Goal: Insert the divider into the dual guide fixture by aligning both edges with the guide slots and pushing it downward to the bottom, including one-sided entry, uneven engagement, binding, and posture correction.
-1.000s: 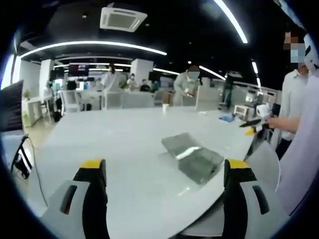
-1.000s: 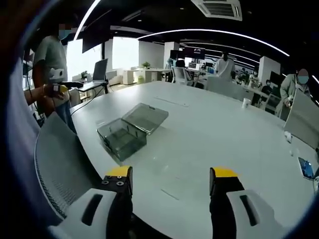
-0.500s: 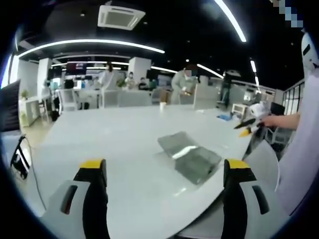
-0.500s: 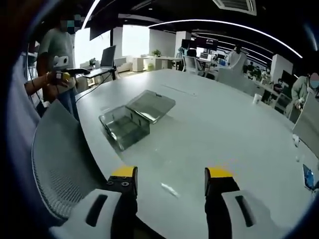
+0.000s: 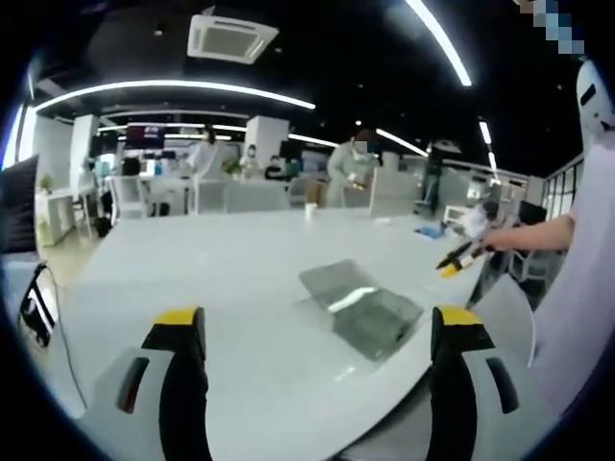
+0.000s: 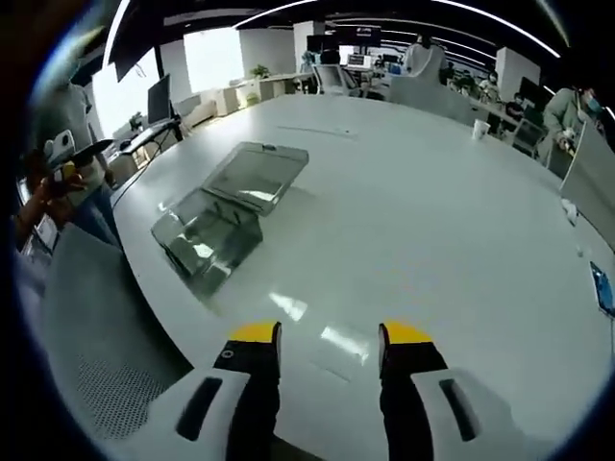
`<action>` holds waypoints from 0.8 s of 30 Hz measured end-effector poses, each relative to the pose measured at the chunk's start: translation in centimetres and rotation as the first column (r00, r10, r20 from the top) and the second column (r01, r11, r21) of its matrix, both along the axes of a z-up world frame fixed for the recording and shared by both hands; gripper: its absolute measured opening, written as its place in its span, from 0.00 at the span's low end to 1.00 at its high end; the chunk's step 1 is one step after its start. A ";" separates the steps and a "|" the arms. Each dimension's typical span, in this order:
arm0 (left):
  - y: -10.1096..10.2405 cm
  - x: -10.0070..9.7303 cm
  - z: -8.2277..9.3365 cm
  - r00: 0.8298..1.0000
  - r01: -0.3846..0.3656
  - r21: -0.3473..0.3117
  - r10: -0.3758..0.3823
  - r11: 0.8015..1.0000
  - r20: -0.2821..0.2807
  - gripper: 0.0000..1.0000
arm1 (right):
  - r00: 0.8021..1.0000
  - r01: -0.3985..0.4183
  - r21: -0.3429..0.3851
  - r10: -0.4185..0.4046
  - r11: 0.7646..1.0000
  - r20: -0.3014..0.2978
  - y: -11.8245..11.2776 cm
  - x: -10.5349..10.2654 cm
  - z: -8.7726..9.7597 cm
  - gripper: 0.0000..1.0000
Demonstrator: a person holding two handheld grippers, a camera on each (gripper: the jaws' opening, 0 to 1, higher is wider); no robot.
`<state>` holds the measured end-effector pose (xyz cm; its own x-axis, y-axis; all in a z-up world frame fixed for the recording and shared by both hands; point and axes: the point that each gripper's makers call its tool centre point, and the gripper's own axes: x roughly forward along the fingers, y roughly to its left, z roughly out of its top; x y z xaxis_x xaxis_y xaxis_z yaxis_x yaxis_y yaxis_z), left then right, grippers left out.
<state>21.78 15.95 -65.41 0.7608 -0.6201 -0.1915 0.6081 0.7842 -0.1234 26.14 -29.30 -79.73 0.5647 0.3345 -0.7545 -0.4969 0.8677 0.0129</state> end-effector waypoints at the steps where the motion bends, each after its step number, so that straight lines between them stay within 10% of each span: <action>1: 0.1 0.0 0.1 1.000 -0.001 -0.003 0.001 1.000 0.004 0.95 | 1.000 0.006 0.002 -0.006 1.000 -0.003 0.0 0.2 0.0 0.38; 15: 0.0 -0.3 0.0 1.000 0.002 -0.020 -0.001 1.000 0.013 0.95 | 0.965 0.224 0.028 -0.218 0.974 -0.147 -1.0 1.5 -1.1 0.42; 24: -0.1 -0.2 0.1 1.000 0.007 -0.025 -0.007 1.000 0.018 0.95 | 0.876 0.410 0.079 -0.368 0.909 -0.311 -1.1 2.4 -2.2 0.48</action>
